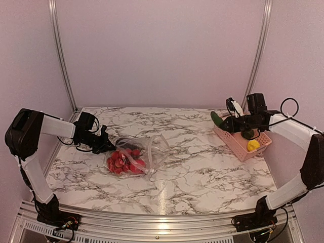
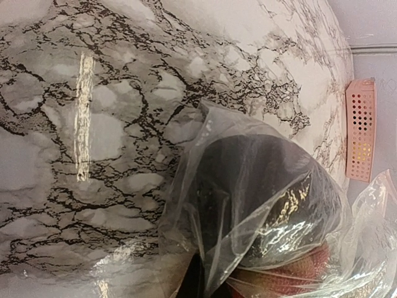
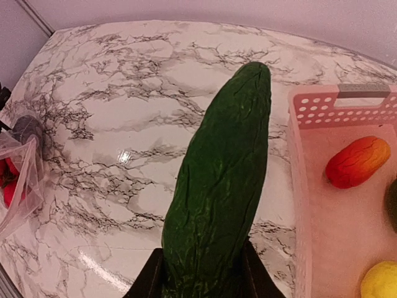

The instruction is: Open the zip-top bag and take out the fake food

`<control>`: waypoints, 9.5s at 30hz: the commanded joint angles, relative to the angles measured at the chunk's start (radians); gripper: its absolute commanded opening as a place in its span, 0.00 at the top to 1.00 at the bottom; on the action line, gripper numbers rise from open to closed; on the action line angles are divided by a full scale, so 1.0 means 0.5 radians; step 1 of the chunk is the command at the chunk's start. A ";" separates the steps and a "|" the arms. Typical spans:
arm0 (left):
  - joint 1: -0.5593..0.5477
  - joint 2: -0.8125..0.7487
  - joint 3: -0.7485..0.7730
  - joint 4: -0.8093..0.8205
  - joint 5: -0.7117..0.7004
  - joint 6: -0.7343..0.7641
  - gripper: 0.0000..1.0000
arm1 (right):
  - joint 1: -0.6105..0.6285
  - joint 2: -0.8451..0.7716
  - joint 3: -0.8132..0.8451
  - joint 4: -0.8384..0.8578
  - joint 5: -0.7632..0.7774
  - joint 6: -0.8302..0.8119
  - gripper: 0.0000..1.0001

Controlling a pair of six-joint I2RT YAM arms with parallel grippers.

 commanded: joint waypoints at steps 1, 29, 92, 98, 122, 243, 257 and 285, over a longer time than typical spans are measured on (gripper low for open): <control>0.015 -0.006 0.028 -0.038 -0.055 -0.011 1.00 | -0.266 0.133 0.156 0.020 -0.038 0.059 0.97; 0.019 0.023 0.051 -0.043 -0.028 0.017 1.00 | -0.634 0.807 0.437 -0.206 -0.332 -0.243 0.58; 0.015 0.002 -0.089 0.068 -0.002 -0.111 1.00 | 1.465 1.567 1.103 0.249 -0.221 -0.428 0.48; 0.015 0.027 -0.072 0.072 0.001 -0.111 1.00 | 1.483 1.677 1.168 0.198 -0.233 -0.436 0.34; 0.055 0.040 -0.035 0.007 0.011 -0.046 1.00 | 1.390 1.305 0.842 0.386 -0.219 -0.256 0.54; 0.093 -0.051 0.019 0.026 0.121 0.050 1.00 | 0.934 1.011 0.655 0.329 -0.772 -0.021 0.60; 0.043 -0.069 -0.022 0.092 0.116 -0.005 1.00 | 1.201 1.428 0.894 0.411 -0.776 0.173 0.61; 0.037 -0.082 -0.086 0.098 0.088 -0.011 1.00 | 1.235 1.629 1.155 0.410 -0.876 0.255 0.64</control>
